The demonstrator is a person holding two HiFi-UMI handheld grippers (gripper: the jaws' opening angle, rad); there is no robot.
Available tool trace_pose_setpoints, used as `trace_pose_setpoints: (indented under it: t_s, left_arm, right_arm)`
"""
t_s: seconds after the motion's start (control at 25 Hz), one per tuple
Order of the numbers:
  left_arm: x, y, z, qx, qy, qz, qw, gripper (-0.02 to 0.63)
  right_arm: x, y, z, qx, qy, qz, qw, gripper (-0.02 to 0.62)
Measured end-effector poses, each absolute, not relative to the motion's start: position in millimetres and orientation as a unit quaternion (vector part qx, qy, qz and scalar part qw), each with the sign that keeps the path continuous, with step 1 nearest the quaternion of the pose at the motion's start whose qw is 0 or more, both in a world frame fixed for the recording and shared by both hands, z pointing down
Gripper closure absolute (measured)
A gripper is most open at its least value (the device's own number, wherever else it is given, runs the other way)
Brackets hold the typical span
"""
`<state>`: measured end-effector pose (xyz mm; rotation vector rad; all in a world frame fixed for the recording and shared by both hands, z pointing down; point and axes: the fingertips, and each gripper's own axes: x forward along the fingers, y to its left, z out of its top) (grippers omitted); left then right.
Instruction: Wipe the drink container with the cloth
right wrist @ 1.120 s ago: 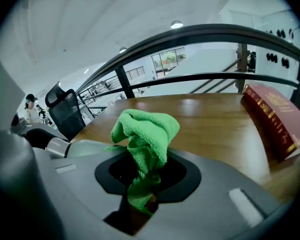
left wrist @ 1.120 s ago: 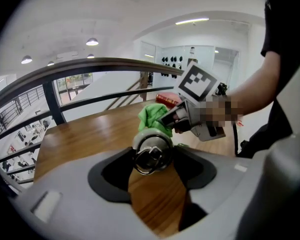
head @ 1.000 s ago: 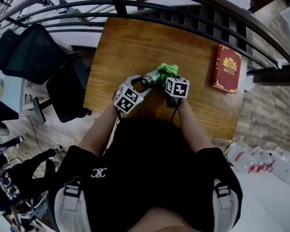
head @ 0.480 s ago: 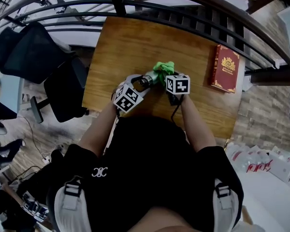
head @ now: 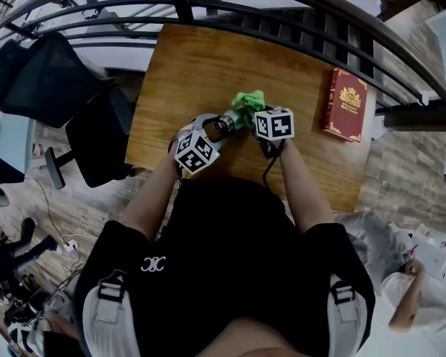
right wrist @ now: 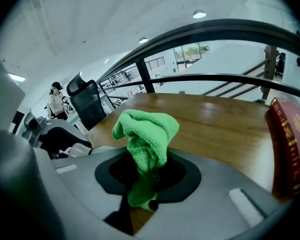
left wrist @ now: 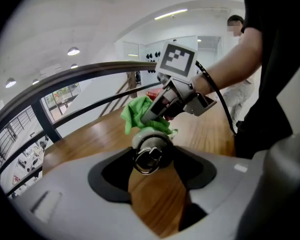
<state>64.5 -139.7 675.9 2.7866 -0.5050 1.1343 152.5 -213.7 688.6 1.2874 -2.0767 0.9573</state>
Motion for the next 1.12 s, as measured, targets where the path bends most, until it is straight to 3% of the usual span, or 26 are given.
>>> trace_pose_setpoints:
  t_s: [0.64, 1.12]
  left_arm:
    - [70.5, -141.6, 671.4, 0.916, -0.156, 0.369, 0.032, 0.299]
    - [68.5, -147.3, 676.4, 0.914, -0.173, 0.355, 0.090, 0.299]
  right_arm:
    - [102.3, -222.8, 662.4, 0.347, -0.804, 0.362, 0.320, 0.503]
    - [77.9, -199.4, 626.9, 0.347, -0.839, 0.351, 0.227, 0.503]
